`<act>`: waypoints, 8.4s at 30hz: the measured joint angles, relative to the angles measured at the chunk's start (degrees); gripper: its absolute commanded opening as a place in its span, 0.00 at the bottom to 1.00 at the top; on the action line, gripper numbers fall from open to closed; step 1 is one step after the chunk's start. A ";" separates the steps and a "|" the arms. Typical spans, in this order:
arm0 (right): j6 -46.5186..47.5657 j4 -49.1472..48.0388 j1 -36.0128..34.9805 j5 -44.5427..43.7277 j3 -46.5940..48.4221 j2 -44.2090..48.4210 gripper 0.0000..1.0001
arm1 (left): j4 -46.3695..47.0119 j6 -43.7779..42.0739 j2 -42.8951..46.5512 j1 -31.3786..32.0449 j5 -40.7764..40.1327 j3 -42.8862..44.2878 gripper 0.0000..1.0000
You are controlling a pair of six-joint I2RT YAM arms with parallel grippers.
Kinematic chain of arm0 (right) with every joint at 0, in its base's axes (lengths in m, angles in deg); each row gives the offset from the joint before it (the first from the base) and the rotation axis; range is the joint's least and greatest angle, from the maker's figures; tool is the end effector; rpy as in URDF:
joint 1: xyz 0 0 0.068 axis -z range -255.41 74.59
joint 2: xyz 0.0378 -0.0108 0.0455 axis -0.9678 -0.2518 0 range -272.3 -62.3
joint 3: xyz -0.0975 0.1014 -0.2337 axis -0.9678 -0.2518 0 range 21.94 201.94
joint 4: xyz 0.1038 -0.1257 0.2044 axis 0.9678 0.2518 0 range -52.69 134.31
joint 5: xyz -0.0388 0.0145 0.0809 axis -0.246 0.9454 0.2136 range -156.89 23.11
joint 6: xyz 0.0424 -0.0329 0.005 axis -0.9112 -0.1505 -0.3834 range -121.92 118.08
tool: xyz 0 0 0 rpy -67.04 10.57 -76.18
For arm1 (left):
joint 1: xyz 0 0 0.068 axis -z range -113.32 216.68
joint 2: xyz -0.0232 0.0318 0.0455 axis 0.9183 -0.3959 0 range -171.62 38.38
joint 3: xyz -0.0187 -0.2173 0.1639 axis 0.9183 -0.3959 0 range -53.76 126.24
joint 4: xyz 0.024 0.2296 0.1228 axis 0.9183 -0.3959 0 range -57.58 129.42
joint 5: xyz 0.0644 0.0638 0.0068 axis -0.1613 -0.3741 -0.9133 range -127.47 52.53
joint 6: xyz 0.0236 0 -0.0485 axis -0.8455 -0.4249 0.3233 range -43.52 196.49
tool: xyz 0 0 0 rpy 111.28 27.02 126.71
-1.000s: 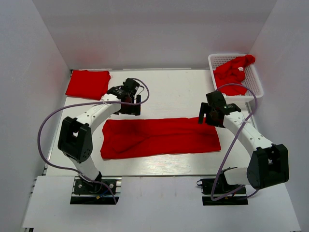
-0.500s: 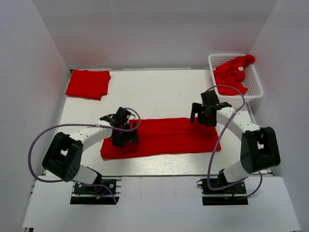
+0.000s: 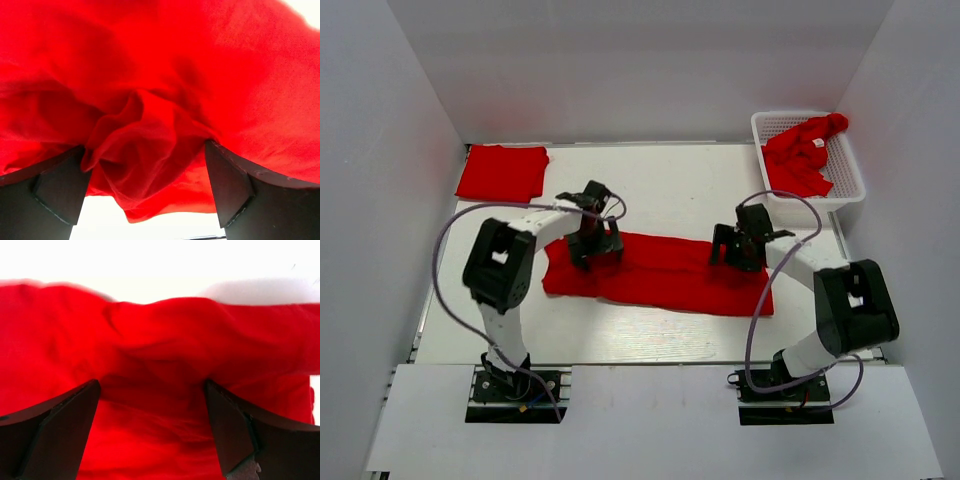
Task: Fold and stack the t-shirts
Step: Rotate the tshirt 90 degrees, then grab the bottom of the folded rectangular tshirt with both arms, then fold the folded rectangular tshirt in 1/3 of the way
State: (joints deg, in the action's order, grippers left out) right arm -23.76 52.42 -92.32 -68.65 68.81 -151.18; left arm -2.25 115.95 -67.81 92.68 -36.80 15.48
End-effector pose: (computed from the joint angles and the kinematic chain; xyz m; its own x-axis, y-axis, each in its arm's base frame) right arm 0.2840 0.0851 0.1661 -0.8481 0.1310 -0.5134 0.0441 0.9830 0.1780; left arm 0.3118 -0.1525 0.1602 -0.9602 -0.2387 -0.1453 -0.2199 0.9662 -0.1342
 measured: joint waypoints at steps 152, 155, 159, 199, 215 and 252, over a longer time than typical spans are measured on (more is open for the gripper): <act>-8.81 22.32 -19.85 -17.35 26.05 -6.27 0.00 | -8.26 -0.07 0.66 11.56 -15.96 18.69 0.00; -5.57 21.27 -17.70 -16.35 28.46 -8.44 0.00 | -7.80 -2.05 -2.21 10.23 -16.35 22.10 0.00; -1.29 18.80 -15.63 -14.25 29.97 -10.47 0.00 | -7.54 -3.72 -5.05 8.74 -16.31 24.63 0.00; 16.52 10.34 -7.41 -1.57 44.70 -28.00 0.37 | 4.02 -12.98 -18.64 1.51 -13.81 34.32 0.61; 17.27 13.84 -7.80 2.25 41.48 -17.40 0.90 | 2.05 -10.82 -4.02 0.04 -18.43 24.76 1.00; 10.88 6.51 -11.82 -3.15 61.22 -38.51 0.90 | 1.51 -10.21 15.28 0.42 -11.15 0.42 1.00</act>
State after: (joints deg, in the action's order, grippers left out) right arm -12.88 58.93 -104.14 -71.80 130.03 -189.69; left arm -0.75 105.74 -52.54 93.09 -47.95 15.89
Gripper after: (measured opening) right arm 0.904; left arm 0.997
